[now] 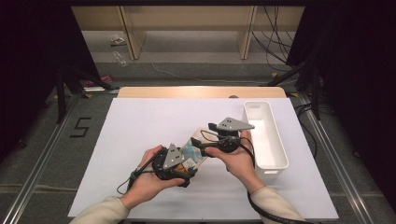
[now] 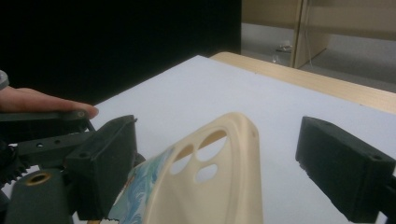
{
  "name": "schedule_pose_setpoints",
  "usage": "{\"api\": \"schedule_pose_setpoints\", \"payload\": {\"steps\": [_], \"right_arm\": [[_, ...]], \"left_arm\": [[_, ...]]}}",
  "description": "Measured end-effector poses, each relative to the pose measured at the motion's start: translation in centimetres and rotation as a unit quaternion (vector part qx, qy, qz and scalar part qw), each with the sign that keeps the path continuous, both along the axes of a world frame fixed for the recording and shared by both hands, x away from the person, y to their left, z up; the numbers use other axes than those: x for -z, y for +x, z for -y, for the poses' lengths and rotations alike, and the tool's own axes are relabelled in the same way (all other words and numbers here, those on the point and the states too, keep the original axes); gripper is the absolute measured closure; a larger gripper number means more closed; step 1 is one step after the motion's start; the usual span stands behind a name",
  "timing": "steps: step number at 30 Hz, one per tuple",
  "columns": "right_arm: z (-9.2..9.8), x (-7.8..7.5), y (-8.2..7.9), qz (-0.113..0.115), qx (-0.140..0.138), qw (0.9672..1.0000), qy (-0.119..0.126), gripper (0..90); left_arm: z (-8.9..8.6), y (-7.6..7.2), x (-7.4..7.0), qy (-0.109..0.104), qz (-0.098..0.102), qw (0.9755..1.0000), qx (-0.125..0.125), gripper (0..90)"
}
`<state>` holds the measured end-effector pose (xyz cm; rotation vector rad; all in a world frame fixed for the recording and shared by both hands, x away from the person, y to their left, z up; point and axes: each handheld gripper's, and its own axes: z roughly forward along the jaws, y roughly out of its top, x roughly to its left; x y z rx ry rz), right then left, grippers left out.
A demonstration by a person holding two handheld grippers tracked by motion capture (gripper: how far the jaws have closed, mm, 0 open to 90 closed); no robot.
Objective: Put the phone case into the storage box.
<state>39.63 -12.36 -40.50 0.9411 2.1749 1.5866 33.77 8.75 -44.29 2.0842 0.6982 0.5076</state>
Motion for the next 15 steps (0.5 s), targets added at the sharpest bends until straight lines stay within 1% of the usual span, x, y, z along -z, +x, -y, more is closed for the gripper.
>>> {"api": "schedule_pose_setpoints", "payload": {"steps": [6, 9, 11, 15], "right_arm": [[-0.05, 0.07, 0.33, -0.009, 0.002, 1.0, 0.001, 16.8], [-0.08, 0.12, 0.42, -0.016, -0.003, 0.9999, 0.003, 24.1], [-0.16, 0.19, 0.46, -0.019, -0.005, 0.9998, 0.006, 24.6], [-0.3, 0.21, 0.45, -0.021, -0.008, 0.9997, 0.009, 28.6]], "left_arm": [[0.01, 0.02, 0.01, -0.001, 0.0, 1.0, -0.002, 11.5], [0.02, 0.0, 0.02, -0.002, 0.001, 1.0, -0.002, 11.5], [0.04, -0.02, 0.01, -0.001, 0.001, 1.0, -0.001, 11.5], [0.13, -0.09, 0.06, -0.003, 0.002, 1.0, 0.0, 11.5]]}}
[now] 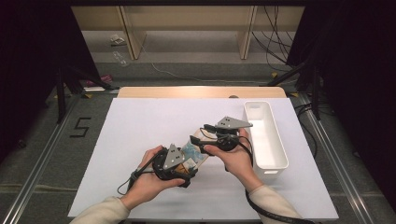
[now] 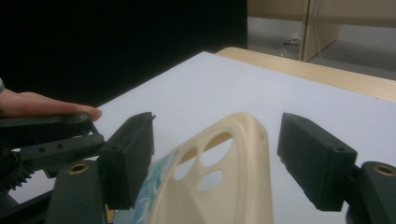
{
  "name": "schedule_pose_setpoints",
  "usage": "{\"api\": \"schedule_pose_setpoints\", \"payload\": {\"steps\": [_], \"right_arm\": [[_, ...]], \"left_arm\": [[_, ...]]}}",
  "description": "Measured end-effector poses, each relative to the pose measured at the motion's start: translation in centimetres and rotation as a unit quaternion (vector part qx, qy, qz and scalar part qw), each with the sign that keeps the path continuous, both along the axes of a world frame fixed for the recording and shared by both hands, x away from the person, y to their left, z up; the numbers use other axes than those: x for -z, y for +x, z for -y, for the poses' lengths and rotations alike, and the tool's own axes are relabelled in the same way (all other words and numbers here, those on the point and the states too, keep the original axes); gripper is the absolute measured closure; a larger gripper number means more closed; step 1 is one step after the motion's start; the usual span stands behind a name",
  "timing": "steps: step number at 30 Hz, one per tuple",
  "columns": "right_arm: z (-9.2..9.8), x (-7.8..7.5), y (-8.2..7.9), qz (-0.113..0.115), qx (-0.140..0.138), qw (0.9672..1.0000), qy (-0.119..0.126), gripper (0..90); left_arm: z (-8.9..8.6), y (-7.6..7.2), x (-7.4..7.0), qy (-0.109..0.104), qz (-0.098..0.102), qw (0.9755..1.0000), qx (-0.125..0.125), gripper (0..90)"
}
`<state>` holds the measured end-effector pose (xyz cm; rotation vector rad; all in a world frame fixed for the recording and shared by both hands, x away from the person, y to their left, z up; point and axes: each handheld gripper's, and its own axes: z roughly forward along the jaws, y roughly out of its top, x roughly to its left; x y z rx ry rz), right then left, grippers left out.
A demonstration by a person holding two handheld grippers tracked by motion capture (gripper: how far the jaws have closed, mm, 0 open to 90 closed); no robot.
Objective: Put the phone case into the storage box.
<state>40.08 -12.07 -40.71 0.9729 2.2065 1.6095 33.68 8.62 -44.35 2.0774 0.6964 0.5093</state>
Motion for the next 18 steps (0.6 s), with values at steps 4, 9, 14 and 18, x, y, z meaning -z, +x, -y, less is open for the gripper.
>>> {"api": "schedule_pose_setpoints", "payload": {"steps": [4, 9, 14, 18], "right_arm": [[-0.13, 0.03, 0.03, 0.0, -0.002, 1.0, 0.0, 31.7], [-0.16, 0.04, 0.08, -0.003, -0.001, 1.0, 0.005, 36.6], [-0.09, -0.02, 0.14, -0.006, 0.0, 0.9999, 0.009, 39.7], [-0.07, 0.06, 0.19, -0.008, 0.0, 0.9999, 0.012, 42.8]], "left_arm": [[0.05, -0.05, -0.02, 0.0, 0.001, 1.0, 0.001, 11.5], [0.03, -0.07, -0.1, -0.001, 0.002, 1.0, 0.001, 11.5], [0.04, -0.09, -0.11, -0.001, 0.003, 1.0, 0.001, 11.5], [0.04, -0.09, -0.13, -0.003, 0.003, 1.0, 0.001, 11.5]]}}
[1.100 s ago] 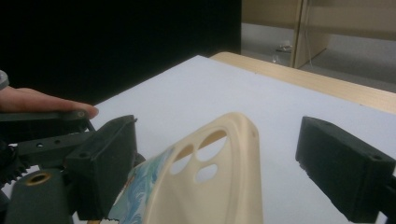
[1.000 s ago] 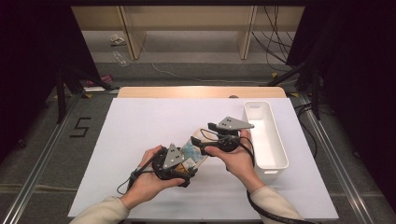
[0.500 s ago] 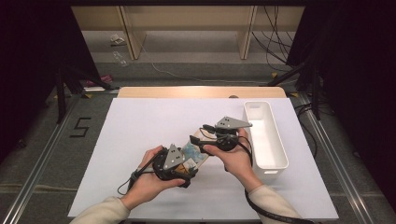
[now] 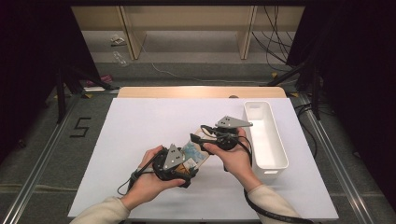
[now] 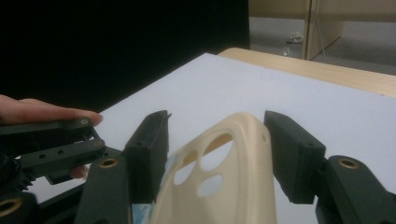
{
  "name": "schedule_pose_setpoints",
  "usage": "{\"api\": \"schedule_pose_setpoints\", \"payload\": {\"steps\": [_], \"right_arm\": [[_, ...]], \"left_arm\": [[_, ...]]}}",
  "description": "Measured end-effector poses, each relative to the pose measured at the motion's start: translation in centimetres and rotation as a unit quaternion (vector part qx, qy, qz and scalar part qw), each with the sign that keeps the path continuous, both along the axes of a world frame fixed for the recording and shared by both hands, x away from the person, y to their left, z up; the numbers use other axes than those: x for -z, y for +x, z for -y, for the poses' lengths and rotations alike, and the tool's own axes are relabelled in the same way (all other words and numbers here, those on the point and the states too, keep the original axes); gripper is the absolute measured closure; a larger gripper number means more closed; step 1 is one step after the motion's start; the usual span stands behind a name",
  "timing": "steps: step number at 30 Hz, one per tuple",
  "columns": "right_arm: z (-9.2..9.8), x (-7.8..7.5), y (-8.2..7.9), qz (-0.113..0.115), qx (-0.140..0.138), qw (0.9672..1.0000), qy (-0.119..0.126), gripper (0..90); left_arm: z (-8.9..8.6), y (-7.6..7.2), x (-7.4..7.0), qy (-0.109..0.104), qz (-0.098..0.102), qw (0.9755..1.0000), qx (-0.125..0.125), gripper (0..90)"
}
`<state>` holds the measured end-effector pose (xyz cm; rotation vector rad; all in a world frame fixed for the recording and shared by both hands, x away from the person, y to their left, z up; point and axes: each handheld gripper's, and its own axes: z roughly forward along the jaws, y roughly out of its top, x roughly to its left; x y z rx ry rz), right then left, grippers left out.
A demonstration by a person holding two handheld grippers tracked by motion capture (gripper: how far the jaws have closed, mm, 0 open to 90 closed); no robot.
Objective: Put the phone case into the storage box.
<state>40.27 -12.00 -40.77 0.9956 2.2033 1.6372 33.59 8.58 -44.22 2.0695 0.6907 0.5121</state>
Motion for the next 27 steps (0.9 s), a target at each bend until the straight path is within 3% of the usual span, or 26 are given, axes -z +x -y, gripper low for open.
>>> {"api": "schedule_pose_setpoints", "payload": {"steps": [11, 18, 21, 27], "right_arm": [[0.2, 0.2, 0.2, -0.028, 0.0, 0.9995, 0.013, 58.0], [0.4, -0.2, -0.1, -0.044, -0.021, 0.9978, 0.045, 72.5], [0.1, -0.7, -0.4, -0.046, -0.035, 0.9969, 0.053, 77.8], [-0.3, -1.6, -1.1, -0.034, -0.042, 0.9977, 0.042, 79.5]], "left_arm": [[0.1, 0.0, 0.1, 0.003, -0.003, 1.0, 0.002, 11.5], [0.2, 0.0, 0.5, 0.008, -0.011, 0.9999, 0.007, 11.3], [0.3, 0.1, 0.5, 0.006, -0.013, 0.9998, 0.012, 11.1], [0.3, 0.1, 0.6, -0.005, -0.01, 0.9997, 0.019, 10.2]]}}
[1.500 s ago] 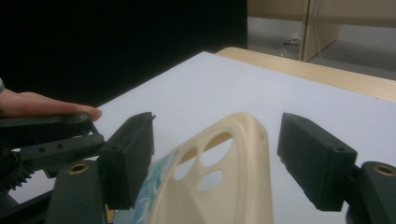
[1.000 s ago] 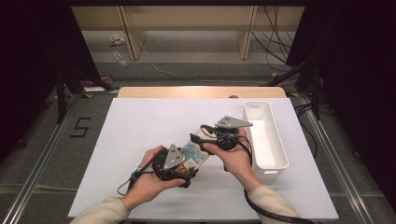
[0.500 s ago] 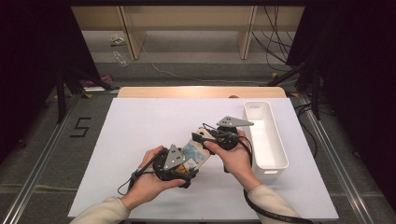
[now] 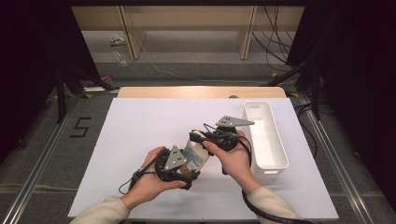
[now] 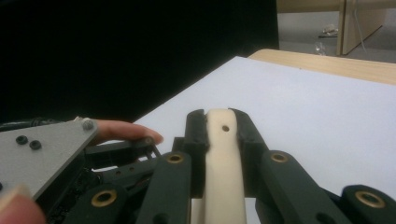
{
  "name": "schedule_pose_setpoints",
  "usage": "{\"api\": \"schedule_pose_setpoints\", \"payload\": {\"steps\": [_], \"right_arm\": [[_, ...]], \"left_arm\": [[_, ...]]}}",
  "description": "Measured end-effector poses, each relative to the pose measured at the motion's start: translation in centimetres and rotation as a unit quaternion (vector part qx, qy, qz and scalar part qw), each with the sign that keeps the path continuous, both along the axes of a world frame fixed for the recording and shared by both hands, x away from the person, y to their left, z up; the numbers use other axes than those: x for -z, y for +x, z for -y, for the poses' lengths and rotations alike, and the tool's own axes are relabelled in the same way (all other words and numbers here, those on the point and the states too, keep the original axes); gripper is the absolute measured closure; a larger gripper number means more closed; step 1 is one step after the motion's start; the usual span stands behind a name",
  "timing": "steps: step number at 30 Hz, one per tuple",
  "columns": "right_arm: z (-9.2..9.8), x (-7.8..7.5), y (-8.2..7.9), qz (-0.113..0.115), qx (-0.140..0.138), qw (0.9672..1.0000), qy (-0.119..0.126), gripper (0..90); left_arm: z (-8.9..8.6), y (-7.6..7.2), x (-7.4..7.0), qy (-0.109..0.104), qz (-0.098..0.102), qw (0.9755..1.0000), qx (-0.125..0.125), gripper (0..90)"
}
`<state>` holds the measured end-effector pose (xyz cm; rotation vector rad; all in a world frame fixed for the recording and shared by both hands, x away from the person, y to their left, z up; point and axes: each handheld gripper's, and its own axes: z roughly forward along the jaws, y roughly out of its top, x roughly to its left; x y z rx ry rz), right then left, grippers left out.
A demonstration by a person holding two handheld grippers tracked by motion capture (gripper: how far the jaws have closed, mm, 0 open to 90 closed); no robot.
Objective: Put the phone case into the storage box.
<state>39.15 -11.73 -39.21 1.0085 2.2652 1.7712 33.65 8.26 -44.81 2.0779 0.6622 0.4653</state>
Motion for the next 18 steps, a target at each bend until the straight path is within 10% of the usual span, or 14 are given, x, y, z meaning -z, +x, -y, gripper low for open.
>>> {"api": "schedule_pose_setpoints", "payload": {"steps": [5, 18], "right_arm": [[0.1, -0.6, -0.2, 0.004, 0.003, 1.0, 0.003, 79.7], [2.5, -3.6, 0.2, 0.051, -0.037, 0.9977, -0.026, 79.5]], "left_arm": [[-0.2, 0.1, 0.2, 0.042, 0.004, 0.9991, -0.003, 15.0], [-2.2, 1.3, -0.1, -0.051, -0.031, 0.9976, 0.035, 21.0]]}}
